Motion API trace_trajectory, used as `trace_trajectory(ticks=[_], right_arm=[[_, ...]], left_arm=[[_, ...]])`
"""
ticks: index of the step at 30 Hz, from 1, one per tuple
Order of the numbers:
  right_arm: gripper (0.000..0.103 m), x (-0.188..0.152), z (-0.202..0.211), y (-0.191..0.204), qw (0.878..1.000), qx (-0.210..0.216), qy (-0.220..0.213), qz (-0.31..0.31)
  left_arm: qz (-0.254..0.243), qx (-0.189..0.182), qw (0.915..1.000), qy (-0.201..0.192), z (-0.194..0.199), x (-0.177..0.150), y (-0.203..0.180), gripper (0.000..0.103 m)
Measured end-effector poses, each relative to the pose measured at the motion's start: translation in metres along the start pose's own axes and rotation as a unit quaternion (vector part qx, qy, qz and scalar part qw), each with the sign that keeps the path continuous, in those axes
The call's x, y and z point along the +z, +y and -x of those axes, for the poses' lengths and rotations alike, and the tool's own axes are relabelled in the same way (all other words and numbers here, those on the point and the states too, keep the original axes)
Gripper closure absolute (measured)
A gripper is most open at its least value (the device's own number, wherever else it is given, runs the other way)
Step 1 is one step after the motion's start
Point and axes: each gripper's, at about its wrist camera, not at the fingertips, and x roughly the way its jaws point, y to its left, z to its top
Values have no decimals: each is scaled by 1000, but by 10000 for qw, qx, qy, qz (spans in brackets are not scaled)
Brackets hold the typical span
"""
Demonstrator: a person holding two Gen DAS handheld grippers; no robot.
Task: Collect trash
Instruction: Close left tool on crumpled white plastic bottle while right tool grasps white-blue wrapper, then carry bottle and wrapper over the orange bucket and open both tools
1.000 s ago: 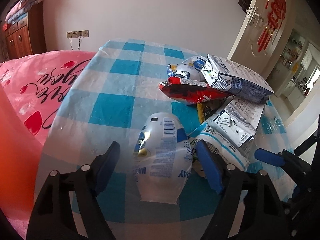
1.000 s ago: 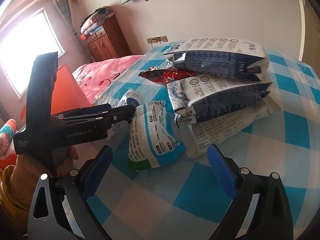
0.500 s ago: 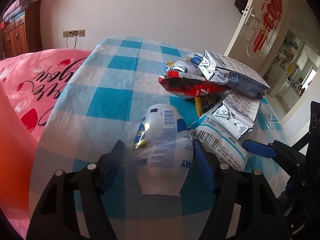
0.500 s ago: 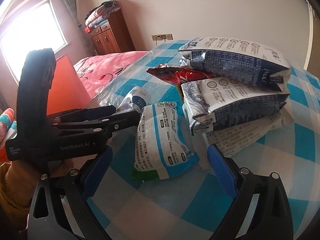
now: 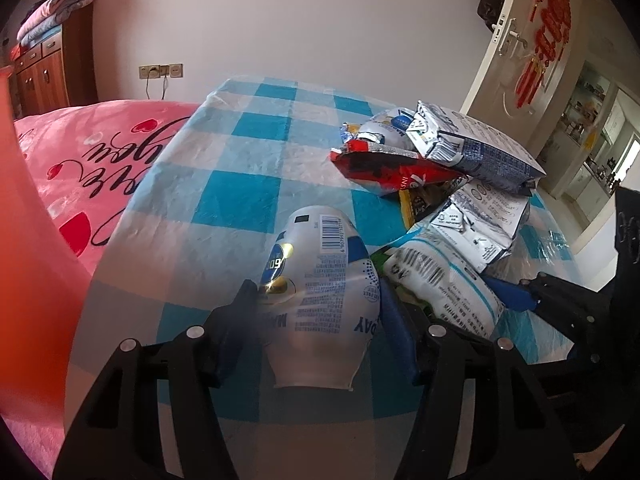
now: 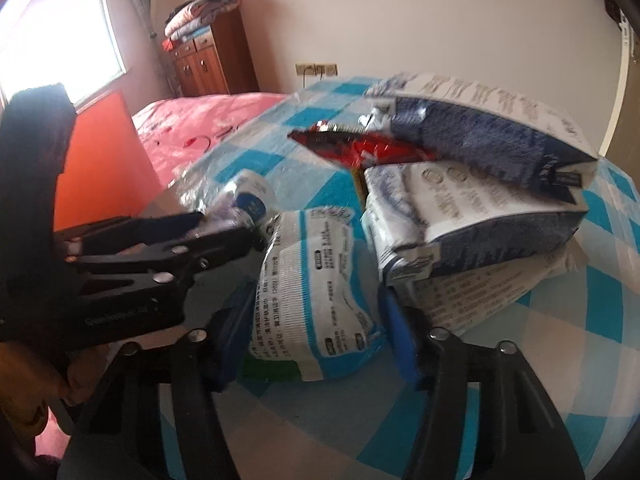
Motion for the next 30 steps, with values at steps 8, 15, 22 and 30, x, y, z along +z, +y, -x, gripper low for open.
trace_trajectory(ticks=[8,15,22,30], right_arm=[[49,-2,2,3,10000,-33,10,-16],[58,-12,11,0,9998,-46,-75,-174],[60,-18,28,6,9993,-154,-278,-193],[60,-5,59,20,9978,-169,-618,-150]], left_arm=[[46,-72,9999,-68,14,-9,7,41],[40,-158,9998,-147,33,-20,8,41],[-17,-241,9992,-317,58,-27,7,41],[-68,-375,9965,-746,100,-25,5,41]])
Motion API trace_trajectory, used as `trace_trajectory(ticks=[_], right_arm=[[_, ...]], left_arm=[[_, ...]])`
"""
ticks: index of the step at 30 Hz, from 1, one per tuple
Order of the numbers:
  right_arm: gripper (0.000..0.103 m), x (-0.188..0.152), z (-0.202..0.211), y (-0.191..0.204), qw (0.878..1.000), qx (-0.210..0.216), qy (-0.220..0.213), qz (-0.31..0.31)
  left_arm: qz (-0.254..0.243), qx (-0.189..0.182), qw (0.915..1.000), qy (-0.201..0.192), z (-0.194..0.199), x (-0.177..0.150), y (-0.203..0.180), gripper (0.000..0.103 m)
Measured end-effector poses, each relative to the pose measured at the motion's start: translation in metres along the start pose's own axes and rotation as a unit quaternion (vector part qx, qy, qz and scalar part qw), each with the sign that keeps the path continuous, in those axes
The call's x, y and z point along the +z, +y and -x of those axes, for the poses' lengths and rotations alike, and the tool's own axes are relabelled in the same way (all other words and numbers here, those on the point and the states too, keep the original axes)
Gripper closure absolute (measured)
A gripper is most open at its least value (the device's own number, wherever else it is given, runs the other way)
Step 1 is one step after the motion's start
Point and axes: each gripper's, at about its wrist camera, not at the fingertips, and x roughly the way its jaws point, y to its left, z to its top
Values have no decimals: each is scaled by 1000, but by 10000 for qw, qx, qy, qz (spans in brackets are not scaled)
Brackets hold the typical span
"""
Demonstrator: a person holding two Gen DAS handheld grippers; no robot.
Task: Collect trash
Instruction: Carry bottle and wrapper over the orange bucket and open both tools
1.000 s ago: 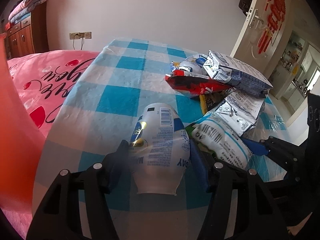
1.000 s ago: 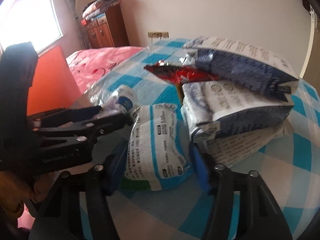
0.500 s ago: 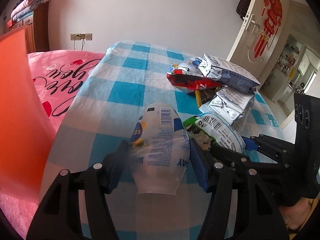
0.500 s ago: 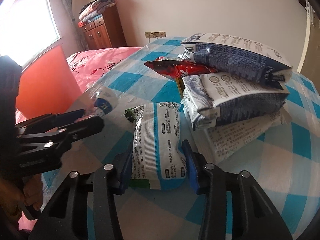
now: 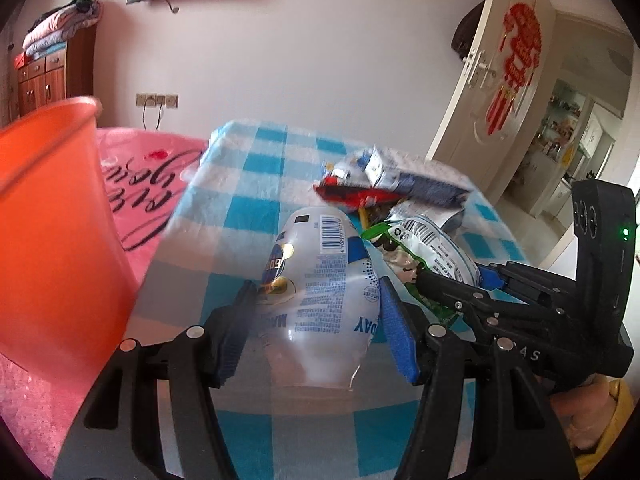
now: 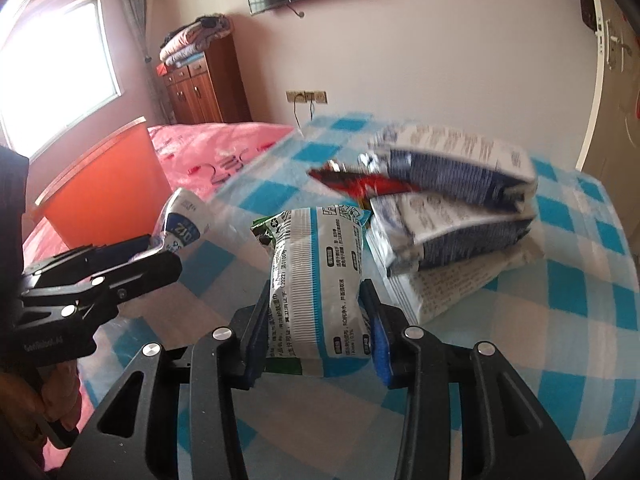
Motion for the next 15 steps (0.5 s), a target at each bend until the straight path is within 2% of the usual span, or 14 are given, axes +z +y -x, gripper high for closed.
trace_trajectory(ticks=[8,12,15], right_arm=[[60,37,32,26,9987,323,-396,67],[60,63,44,47,9965,575,-584,158],[60,84,46,66,9939,842,-668,253]], left_arm=[[-118,2,9979,-642,48,23,-2,41],[-90,125,9954,-950,73,36,7,41],[-79,356,9916,-1240,93,46,19,41]])
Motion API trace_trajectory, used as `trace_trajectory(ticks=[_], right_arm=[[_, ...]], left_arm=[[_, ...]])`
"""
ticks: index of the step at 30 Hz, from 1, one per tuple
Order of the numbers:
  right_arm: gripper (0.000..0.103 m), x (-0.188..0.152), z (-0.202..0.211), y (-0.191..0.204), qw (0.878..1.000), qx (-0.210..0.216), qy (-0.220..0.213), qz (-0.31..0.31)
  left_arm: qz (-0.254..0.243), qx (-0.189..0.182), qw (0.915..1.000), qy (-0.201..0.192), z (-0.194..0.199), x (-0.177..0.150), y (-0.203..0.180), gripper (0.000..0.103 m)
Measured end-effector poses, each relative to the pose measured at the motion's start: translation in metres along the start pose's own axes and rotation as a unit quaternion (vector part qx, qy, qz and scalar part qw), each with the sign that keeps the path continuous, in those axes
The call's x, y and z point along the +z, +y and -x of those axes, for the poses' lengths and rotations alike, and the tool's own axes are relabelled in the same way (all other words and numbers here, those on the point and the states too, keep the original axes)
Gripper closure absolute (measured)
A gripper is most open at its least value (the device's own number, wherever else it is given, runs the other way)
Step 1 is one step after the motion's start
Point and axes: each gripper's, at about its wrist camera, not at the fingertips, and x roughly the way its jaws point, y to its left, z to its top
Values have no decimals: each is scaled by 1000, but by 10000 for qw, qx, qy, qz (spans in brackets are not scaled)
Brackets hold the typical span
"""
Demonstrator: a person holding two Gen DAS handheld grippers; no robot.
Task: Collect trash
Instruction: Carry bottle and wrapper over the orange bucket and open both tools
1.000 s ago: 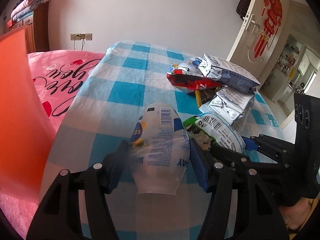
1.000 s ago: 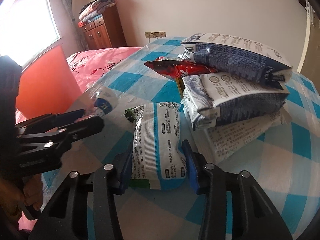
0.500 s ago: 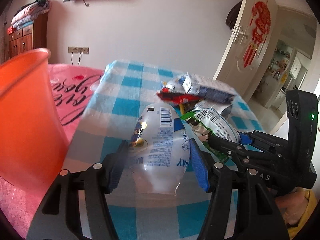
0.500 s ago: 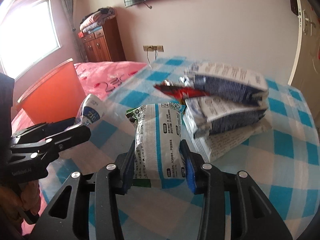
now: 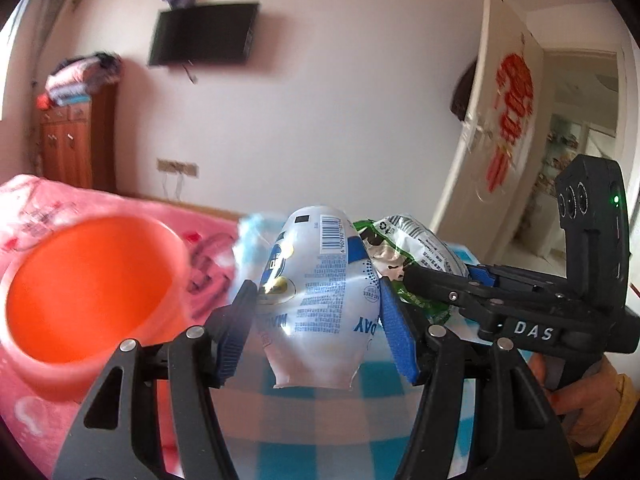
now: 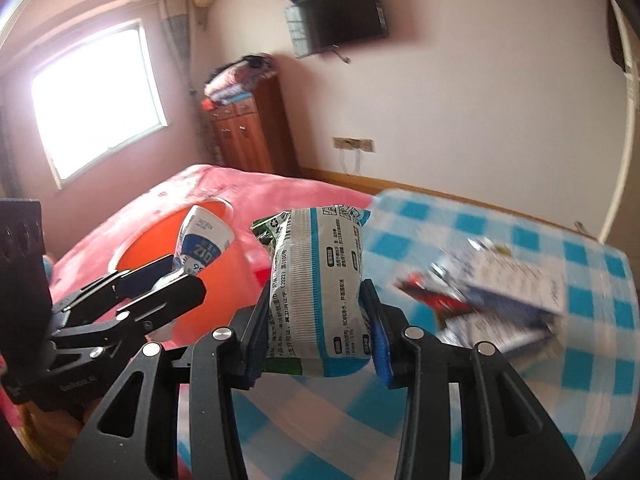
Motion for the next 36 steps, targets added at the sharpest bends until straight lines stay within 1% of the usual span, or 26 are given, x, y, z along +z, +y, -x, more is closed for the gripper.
trace_trajectory(ticks=[3,6,10,13,15,16,17,18,19,20,21,23,24,26,29,30,33,36], right_arm=[[60,23,-7,20,9993,343,-75,83],[60,45,-18,41,9975,688,-134,123],[60,67,-35,72,9944,999,-184,284],[60,78,-55,93,9923,1176,-123,363],[59,82,-70,103,9913,1261,-53,367],[56,83,-79,108,9912,1267,-28,377],[55,84,-88,112,9910,1288,29,373],[48,84,-98,117,9910,1283,93,375],[30,83,-104,118,9913,1251,113,388],[23,81,-109,119,9928,1128,115,395],[20,80,-110,118,9933,1090,97,371],[18,74,-105,112,9933,1122,2,291],[11,72,-101,108,9940,1054,-67,286],[10,68,-91,100,9961,790,-242,315],[9,59,-79,85,9975,481,-371,356],[9,55,-75,80,9980,361,-395,339],[9,44,-67,65,9989,194,-377,206],[9,31,-58,50,9991,47,-408,91]], left_arm=[[16,350,9991,-227,13,13,19,41],[107,780,9961,-401,26,24,45,41],[287,1199,9910,-512,36,31,75,41],[467,1421,9875,-503,37,32,99,41],[627,1500,9856,-455,33,30,115,41],[678,1514,9852,-436,30,29,119,41],[758,1572,9837,-427,27,27,126,37],[814,1605,9828,-419,24,26,129,30],[926,1688,9805,-396,21,23,136,17],[1027,1777,9780,-376,19,20,141,14],[1091,1853,9760,-343,19,17,144,14],[1131,1972,9733,-305,20,12,151,12],[1125,2021,9723,-336,20,11,152,11],[1081,2104,9706,-435,25,8,151,9],[1067,2171,9690,-508,30,5,148,8],[1027,2148,9696,-562,32,4,145,8],[921,2109,9709,-663,36,3,139,8],[837,1962,9739,-777,40,2,128,8]])
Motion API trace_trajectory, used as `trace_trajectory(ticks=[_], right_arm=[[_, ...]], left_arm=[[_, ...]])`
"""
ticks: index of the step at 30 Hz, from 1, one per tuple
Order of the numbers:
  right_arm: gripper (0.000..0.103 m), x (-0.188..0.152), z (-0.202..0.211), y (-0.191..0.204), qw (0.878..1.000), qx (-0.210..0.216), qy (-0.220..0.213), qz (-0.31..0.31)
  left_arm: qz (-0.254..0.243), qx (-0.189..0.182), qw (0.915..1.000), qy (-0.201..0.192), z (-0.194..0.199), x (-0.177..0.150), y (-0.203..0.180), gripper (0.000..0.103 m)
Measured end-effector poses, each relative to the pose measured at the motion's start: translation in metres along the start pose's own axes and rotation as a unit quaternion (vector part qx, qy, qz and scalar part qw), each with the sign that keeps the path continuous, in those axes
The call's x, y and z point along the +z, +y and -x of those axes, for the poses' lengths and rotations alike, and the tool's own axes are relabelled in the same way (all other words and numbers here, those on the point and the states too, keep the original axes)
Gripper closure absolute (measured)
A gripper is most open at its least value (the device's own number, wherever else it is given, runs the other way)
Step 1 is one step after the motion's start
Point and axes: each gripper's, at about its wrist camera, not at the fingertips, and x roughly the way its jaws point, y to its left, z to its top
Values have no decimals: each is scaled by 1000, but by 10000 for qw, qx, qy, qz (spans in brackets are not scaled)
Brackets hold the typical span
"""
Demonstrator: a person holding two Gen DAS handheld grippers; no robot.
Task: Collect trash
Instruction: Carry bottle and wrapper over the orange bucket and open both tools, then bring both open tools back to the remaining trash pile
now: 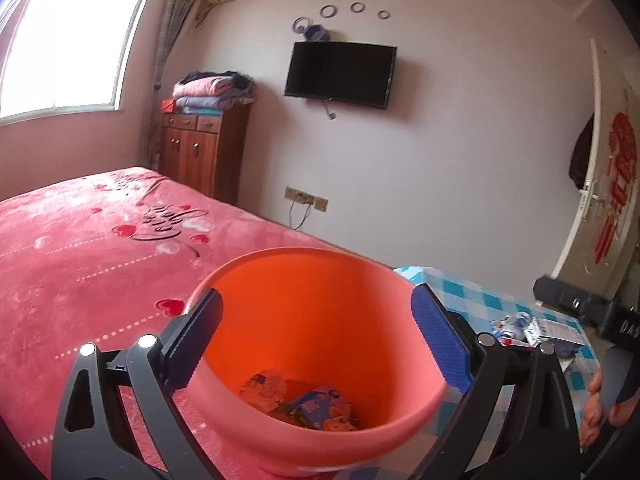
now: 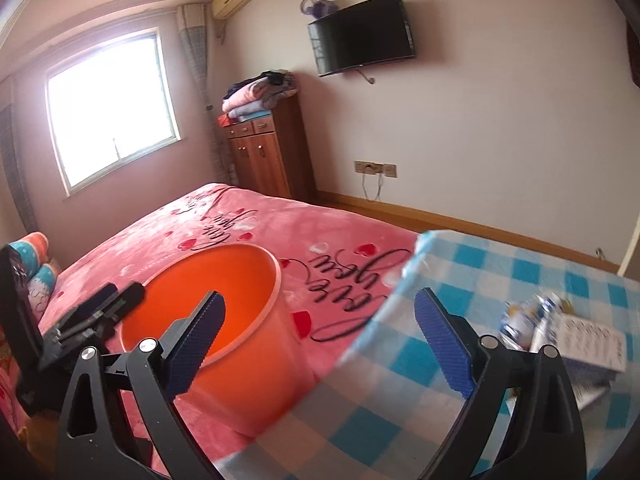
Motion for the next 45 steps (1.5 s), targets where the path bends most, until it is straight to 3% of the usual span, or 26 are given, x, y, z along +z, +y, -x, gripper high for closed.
trace_trajectory(ticks=[6,16,33,45], right_arm=[[6,-25,29,-30,9992,-144,-205,-327],[5,-54,84,-69,9937,-808,-481,-607],[5,-111,134,-120,9828,-1579,-142,-949],[5,-148,149,-156,9787,-1528,283,-1344]], left_arm=[[0,-343,9993,-149,14,-5,-17,8],[-656,-729,9952,-66,33,-21,-68,8],[-1004,-1408,9795,1030,21,-71,-128,8],[-1458,-1839,9607,1485,16,-110,-170,8]])
